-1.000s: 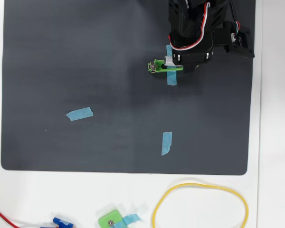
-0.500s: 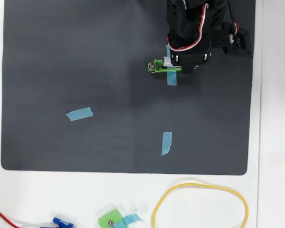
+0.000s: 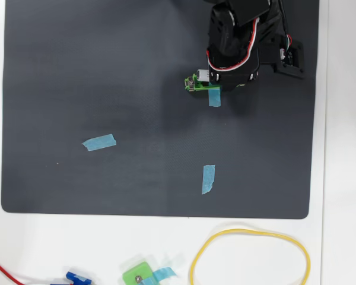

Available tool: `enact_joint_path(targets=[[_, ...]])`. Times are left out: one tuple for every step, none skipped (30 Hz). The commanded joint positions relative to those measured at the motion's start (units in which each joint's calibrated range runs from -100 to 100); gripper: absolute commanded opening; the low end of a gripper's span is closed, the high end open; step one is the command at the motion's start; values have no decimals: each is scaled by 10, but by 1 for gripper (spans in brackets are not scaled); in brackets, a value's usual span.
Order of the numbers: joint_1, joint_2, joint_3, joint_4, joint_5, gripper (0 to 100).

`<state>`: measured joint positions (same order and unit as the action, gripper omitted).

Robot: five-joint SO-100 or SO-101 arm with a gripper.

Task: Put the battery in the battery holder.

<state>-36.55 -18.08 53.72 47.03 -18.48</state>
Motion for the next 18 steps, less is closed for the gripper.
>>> enact_joint_path(targets=[[-12,-1,-27,-4,3,0],[-13,-1,-27,-4,3,0],[-13,-1,-27,-4,3,0],[-15,-1,-27,-4,3,0],[-27,-4,-27,-4,5,0],[-35,-8,-27,-4,14,0],[-35,-12,-25,-4,17,0],[-35,-13,-24,-4,17,0],[-35,-13,-24,-4,17,0],[-35,-13,-24,-4,17,0],[-37,-13,-24,-4,17,0],[-37,-13,-24,-4,17,0],[-37,-13,-24,-4,17,0],[-37,-13,-24,-4,17,0],[-37,-13,-24,-4,17,0],[-37,-13,-24,-4,17,0],[-37,-13,-24,-4,17,0],[-37,-13,-24,-4,17,0]])
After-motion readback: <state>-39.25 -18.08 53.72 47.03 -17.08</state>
